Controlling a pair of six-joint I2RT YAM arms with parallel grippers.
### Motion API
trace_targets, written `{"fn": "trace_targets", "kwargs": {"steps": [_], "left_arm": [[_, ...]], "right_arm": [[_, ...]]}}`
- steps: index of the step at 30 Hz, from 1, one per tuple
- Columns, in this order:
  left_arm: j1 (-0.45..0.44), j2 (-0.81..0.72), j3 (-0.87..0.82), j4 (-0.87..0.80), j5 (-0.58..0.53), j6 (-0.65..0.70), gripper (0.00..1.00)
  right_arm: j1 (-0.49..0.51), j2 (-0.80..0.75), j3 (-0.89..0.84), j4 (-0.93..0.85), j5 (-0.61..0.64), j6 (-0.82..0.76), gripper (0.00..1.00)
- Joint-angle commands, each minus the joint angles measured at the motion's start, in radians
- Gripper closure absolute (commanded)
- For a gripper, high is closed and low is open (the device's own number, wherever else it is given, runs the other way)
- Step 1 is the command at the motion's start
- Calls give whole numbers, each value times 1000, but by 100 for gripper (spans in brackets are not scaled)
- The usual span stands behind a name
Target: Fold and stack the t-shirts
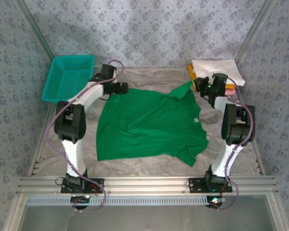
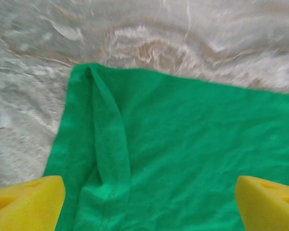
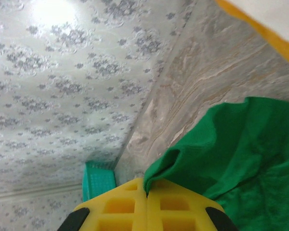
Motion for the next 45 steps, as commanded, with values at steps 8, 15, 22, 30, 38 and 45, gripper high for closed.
{"fn": "trace_targets", "kwargs": {"steps": [8, 15, 22, 30, 38, 45], "left_arm": [[27, 340, 441, -184, -112, 56, 14], [30, 416, 557, -215, -192, 49, 58], [21, 454, 606, -298, -133, 47, 27], [44, 478, 614, -301, -184, 43, 85], [47, 330, 561, -301, -266, 89, 100], [84, 123, 394, -226, -266, 141, 100]], "right_arm": [[0, -54, 58, -111, -37, -58, 100], [-9, -68, 49, -116, -37, -55, 100], [-27, -77, 39, -110, -32, -51, 100], [-31, -82, 38, -97, -38, -34, 100], [-51, -131, 39, -121, -29, -46, 100], [-94, -228, 36, -129, -21, -56, 100]]}}
